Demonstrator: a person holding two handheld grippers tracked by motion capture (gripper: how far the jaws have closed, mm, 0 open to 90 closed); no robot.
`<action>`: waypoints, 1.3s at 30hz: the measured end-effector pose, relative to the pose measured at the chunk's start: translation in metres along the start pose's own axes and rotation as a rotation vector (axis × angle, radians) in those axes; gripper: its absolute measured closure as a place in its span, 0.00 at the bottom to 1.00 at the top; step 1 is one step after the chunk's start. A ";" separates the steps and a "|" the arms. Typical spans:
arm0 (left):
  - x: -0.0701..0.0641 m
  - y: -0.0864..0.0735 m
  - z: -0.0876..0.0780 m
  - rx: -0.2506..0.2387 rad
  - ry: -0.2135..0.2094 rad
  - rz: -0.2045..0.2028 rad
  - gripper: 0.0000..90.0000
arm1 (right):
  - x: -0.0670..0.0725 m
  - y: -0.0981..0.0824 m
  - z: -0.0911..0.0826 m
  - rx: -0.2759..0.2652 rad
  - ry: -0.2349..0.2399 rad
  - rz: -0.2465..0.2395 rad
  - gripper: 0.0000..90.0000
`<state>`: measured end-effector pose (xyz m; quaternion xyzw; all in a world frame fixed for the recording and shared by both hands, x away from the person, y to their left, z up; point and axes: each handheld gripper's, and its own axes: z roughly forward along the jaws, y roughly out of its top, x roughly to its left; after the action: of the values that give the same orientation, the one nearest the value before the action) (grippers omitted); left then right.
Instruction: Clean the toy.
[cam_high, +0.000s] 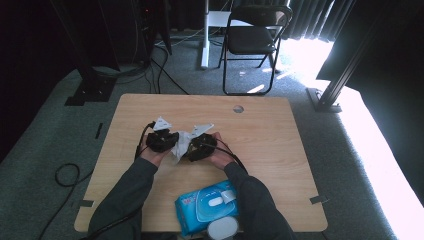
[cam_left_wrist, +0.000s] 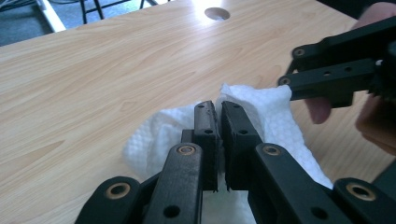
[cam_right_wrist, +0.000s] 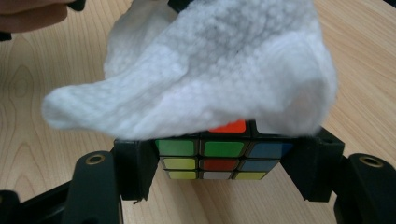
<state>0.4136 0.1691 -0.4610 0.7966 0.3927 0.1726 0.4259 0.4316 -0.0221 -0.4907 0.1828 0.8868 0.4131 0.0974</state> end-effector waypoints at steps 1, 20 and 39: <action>0.001 -0.001 0.000 -0.001 0.006 -0.006 0.95 | 0.000 0.000 0.000 0.000 0.001 -0.001 0.38; -0.003 -0.001 0.004 0.010 -0.021 0.003 0.95 | 0.000 0.000 0.003 0.007 0.007 -0.001 0.38; -0.022 0.003 0.009 0.000 -0.078 0.065 0.95 | 0.001 -0.001 0.003 -0.006 0.005 0.016 0.38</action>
<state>0.4065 0.1469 -0.4626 0.8151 0.3495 0.1554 0.4350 0.4316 -0.0202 -0.4932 0.1887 0.8844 0.4168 0.0924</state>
